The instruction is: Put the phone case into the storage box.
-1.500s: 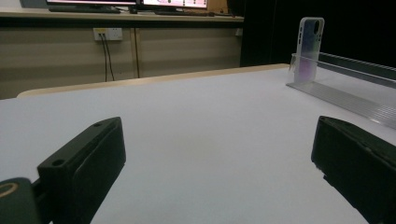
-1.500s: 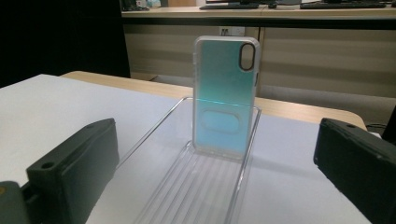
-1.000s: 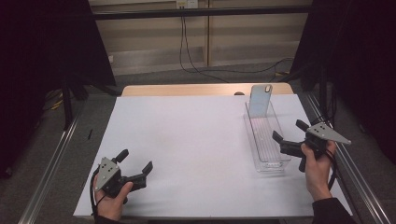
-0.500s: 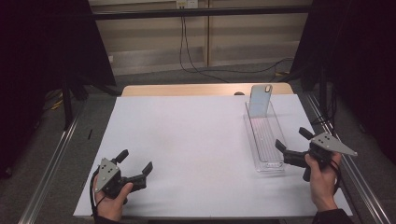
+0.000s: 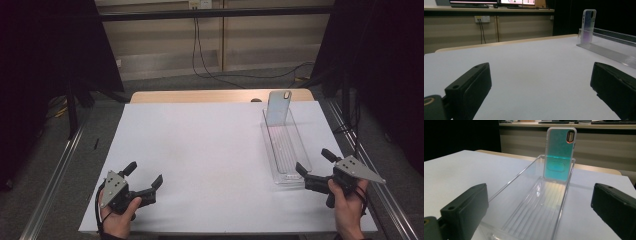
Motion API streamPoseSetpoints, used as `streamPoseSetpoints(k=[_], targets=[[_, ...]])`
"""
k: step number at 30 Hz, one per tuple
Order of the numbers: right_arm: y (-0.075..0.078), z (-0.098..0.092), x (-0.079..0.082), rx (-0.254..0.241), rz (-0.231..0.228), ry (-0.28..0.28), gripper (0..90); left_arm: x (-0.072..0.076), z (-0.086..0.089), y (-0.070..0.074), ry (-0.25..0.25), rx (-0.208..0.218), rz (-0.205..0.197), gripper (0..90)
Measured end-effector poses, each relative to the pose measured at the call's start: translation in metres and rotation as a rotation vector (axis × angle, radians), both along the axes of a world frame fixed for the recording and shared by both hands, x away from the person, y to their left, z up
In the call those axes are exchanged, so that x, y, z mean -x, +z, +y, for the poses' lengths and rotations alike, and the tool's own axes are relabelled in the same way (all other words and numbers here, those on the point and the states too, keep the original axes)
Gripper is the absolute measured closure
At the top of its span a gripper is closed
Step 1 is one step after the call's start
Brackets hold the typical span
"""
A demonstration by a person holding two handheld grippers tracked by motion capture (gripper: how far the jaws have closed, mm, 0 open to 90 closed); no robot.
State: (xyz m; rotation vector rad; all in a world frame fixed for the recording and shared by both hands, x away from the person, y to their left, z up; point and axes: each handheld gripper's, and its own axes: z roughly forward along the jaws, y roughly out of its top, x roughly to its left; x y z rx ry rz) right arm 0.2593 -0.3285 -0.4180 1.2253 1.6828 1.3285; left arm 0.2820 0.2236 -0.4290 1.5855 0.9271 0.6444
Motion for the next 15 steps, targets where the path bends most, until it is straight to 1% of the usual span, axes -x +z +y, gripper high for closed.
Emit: streamPoseSetpoints(k=[4,6,10,13,15], targets=[[-0.004,-0.001,0.006,0.000,0.007,-0.005,0.3,0.000,0.001,0.000,0.001,-0.014,0.002,3.4],[-0.005,-0.001,0.008,0.001,0.011,-0.023,0.7,0.001,0.000,0.000,0.003,-0.026,-0.001,3.4],[-0.009,-0.001,0.014,0.014,0.020,-0.026,0.8,0.001,0.000,-0.001,0.003,-0.025,0.006,3.4],[-0.011,-0.002,0.020,0.007,0.018,-0.032,0.7,0.002,0.000,-0.001,0.004,-0.027,0.007,3.4],[-0.012,-0.003,0.023,0.012,0.016,-0.037,0.7,0.003,0.001,-0.001,0.004,-0.031,0.010,3.4]])
